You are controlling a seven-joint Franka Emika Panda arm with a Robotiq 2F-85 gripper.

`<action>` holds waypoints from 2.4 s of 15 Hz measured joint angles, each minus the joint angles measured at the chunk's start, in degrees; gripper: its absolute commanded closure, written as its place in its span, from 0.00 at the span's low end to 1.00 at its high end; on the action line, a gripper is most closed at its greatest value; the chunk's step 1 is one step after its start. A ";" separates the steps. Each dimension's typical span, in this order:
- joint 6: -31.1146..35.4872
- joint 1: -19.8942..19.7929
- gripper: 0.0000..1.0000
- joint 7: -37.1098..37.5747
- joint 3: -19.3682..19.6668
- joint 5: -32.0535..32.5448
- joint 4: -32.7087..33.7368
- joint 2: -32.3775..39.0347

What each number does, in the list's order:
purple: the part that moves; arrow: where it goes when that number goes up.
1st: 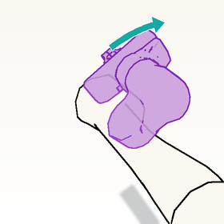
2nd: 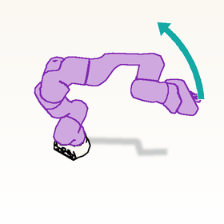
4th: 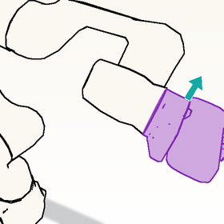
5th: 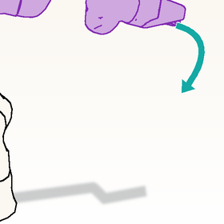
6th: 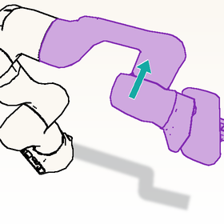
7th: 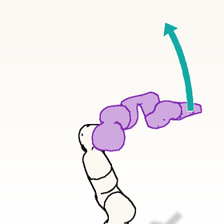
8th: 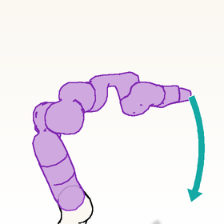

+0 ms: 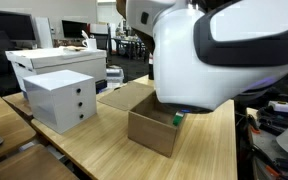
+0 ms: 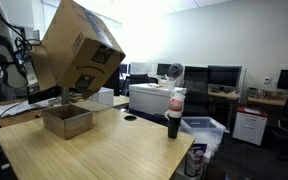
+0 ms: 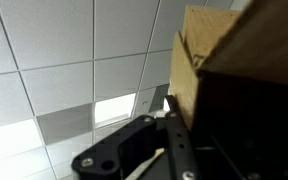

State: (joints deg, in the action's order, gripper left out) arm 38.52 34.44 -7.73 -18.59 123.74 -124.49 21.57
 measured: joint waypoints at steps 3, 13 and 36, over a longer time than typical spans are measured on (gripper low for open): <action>-0.22 0.31 0.94 -1.79 1.51 2.06 -2.62 -0.21; -1.21 0.52 0.94 -4.23 2.72 6.56 -6.67 -1.76; -1.38 1.14 0.94 -7.69 6.83 15.66 -9.40 -2.81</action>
State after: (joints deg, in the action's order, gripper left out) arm 37.14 35.58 -15.42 -11.77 139.40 -133.88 18.76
